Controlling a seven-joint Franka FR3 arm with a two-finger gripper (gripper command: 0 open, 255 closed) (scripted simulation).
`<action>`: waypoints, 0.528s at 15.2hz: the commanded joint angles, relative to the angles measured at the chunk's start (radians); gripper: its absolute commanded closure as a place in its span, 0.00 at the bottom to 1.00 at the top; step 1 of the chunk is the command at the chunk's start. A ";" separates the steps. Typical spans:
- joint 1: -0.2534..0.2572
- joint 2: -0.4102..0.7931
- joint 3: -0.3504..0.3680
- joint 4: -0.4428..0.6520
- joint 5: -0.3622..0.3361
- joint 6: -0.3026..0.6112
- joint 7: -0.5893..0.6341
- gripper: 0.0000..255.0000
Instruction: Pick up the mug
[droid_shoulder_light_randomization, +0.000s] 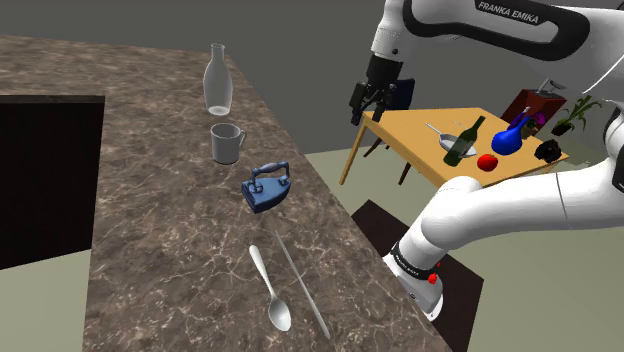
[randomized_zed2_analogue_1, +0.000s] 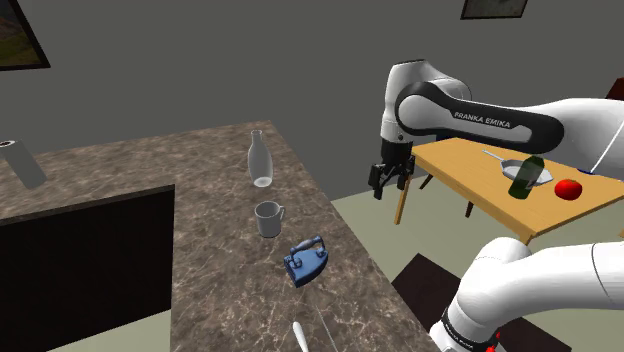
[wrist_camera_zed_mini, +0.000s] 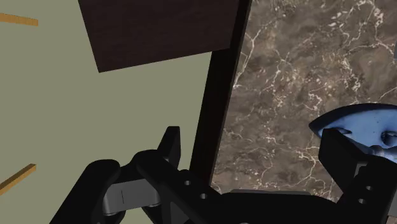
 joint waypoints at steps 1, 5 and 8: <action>0.000 0.000 0.000 0.000 0.000 0.000 0.000 0.00; 0.015 0.113 0.065 0.032 0.027 0.092 0.072 0.00; 0.022 0.206 0.111 0.070 0.037 0.156 0.126 0.00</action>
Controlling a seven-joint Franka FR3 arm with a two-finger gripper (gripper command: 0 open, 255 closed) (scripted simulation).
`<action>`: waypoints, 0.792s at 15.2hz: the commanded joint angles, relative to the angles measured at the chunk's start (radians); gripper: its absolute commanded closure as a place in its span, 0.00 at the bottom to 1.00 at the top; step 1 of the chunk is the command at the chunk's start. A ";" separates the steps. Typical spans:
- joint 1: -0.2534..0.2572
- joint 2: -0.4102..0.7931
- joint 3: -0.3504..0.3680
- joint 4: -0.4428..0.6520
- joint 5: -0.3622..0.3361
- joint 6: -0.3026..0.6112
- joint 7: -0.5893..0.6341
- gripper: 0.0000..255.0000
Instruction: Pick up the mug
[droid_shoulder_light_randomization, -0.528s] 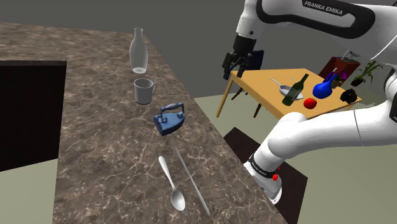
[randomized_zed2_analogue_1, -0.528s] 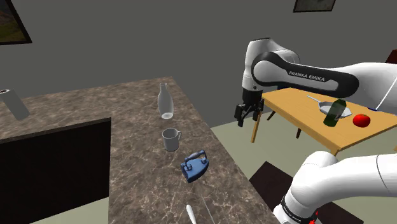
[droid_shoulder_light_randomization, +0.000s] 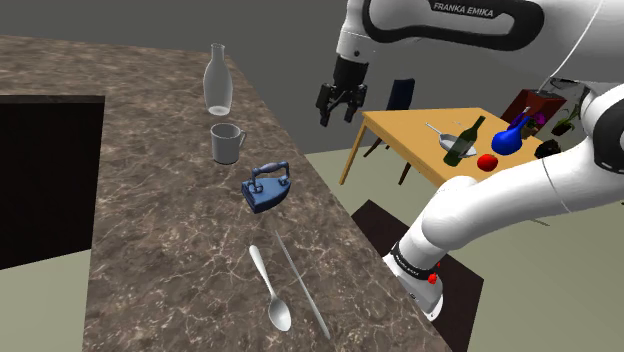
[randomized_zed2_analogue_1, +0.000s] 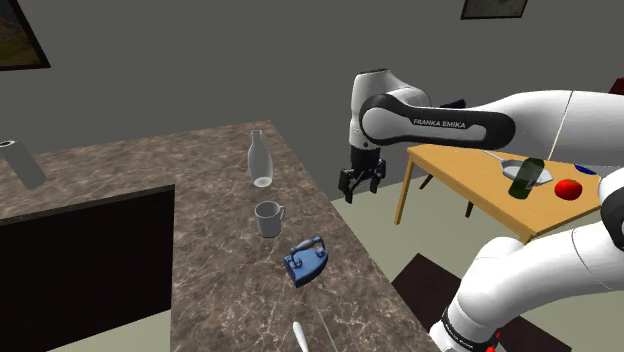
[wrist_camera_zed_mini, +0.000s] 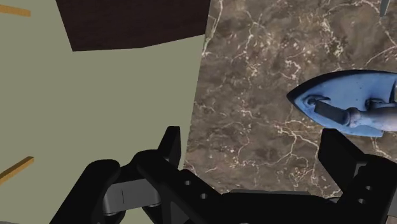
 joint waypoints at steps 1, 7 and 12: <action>0.004 0.059 0.029 0.018 0.004 0.048 0.036 0.00; 0.014 0.267 0.111 0.139 -0.015 0.146 0.151 0.00; 0.026 0.455 0.166 0.278 -0.066 0.198 0.254 0.00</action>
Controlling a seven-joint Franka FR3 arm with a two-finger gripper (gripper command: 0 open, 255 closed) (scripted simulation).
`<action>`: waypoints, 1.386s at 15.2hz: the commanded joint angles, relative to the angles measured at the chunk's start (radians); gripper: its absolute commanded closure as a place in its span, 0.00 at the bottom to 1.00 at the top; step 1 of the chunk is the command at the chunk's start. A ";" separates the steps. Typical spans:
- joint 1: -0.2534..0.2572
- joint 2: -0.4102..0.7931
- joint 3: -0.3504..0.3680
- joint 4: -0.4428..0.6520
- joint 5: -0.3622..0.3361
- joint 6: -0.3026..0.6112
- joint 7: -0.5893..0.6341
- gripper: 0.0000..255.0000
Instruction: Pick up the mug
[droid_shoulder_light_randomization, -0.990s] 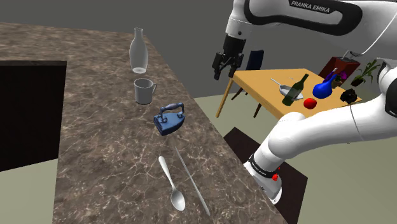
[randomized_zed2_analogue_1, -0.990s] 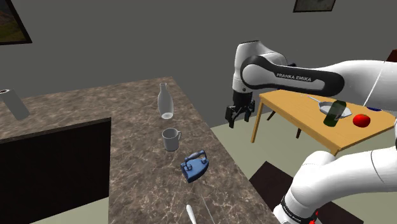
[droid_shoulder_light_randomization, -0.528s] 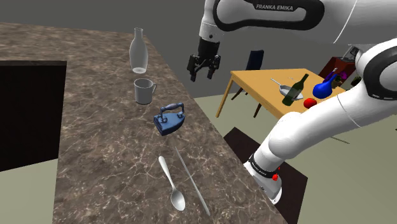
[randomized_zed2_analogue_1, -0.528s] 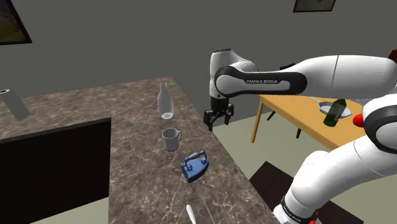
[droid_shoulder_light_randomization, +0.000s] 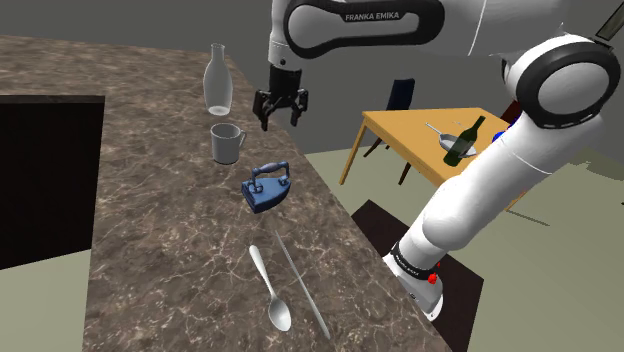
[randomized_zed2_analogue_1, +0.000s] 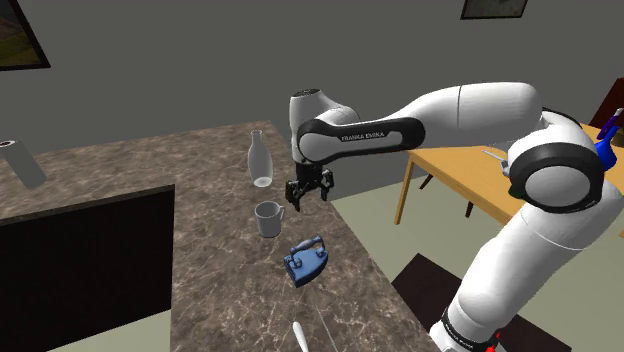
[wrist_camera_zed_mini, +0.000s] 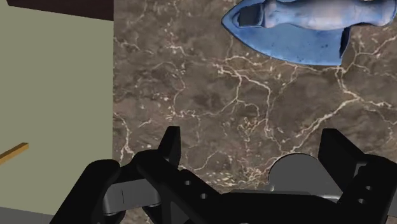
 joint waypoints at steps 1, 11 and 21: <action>0.004 0.085 0.017 0.063 -0.028 0.020 0.040 0.00; 0.092 0.505 0.049 0.486 -0.192 -0.004 0.229 0.00; 0.138 0.669 0.034 0.615 -0.246 0.022 0.275 0.00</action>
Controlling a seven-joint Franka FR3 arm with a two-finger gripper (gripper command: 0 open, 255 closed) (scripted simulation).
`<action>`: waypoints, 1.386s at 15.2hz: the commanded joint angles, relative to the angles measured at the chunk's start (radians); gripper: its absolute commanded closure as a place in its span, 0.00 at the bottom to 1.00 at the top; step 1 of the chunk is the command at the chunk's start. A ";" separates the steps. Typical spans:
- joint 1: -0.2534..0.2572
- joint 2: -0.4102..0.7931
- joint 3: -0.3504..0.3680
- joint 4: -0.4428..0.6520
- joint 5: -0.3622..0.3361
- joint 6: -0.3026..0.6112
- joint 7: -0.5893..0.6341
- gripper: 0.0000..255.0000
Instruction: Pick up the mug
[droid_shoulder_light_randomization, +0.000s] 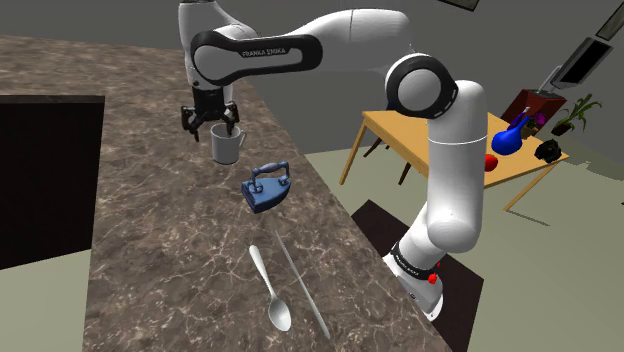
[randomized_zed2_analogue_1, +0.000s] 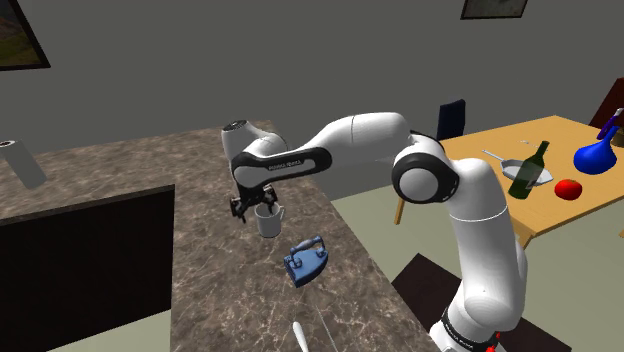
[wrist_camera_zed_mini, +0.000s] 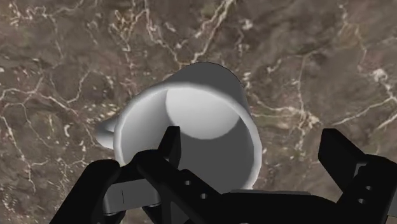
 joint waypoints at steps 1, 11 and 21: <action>-0.001 0.006 -0.002 -0.026 -0.003 0.032 0.003 0.00; -0.001 0.005 -0.001 -0.027 -0.003 0.031 0.004 1.00; 0.003 -0.011 0.002 0.057 0.005 -0.066 -0.007 1.00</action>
